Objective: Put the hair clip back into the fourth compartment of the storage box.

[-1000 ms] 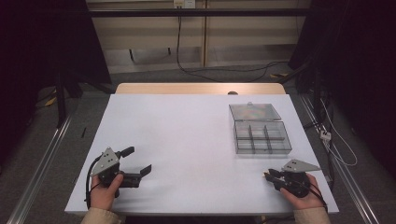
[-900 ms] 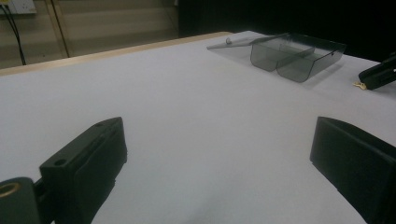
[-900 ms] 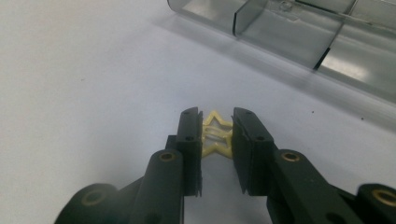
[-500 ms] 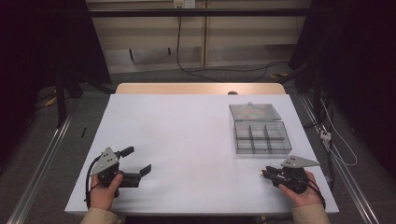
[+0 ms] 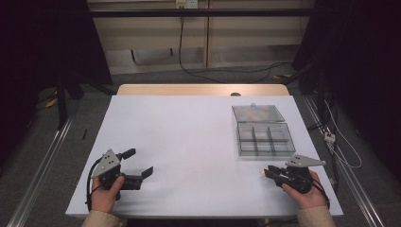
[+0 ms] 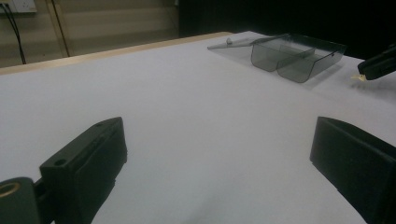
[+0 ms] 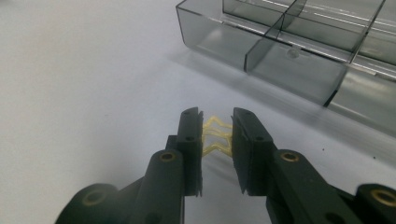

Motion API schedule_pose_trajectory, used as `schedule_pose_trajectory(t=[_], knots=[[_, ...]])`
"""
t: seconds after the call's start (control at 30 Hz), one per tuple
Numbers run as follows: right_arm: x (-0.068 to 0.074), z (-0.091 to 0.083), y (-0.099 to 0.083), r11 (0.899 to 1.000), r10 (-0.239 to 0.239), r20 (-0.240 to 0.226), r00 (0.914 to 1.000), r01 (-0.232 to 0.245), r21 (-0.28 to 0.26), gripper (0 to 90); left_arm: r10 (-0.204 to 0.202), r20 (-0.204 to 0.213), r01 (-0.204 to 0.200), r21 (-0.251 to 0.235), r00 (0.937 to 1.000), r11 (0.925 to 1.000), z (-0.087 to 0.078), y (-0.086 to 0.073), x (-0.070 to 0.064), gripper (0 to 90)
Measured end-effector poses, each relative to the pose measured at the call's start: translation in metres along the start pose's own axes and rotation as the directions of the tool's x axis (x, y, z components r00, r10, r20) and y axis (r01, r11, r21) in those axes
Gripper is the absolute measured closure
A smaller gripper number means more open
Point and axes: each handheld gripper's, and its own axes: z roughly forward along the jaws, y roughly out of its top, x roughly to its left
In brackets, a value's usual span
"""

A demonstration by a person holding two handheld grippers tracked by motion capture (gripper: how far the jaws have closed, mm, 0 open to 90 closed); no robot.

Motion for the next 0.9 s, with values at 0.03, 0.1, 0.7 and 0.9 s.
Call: schedule_pose_trajectory(t=[0.03, 0.1, 0.7, 0.9], knots=[[0.000, -0.001, 0.001, 1.000, 0.001, -0.004, 1.0000, -0.001, -0.001, 73.9, 0.000, 0.000, 0.000, 0.000, 1.0000, 1.0000, 0.000, 0.000, 0.000, 3.6], [0.000, -0.001, 0.003, 1.000, 0.002, -0.008, 1.0000, -0.002, -0.006, 73.9, -0.001, 0.001, 0.001, -0.001, 1.0000, 1.0000, 0.000, 0.000, 0.000, 3.6], [-0.003, -0.011, 0.018, 0.999, 0.013, -0.031, 0.9994, -0.014, -0.040, 73.9, 0.001, 0.004, -0.001, 0.003, 1.0000, 1.0000, 0.000, 0.000, 0.000, 3.6], [-0.004, -0.010, 0.023, 0.999, 0.014, -0.043, 0.9990, -0.016, -0.045, 73.9, -0.001, 0.005, 0.001, 0.002, 1.0000, 1.0000, 0.000, 0.000, 0.001, 3.6]])
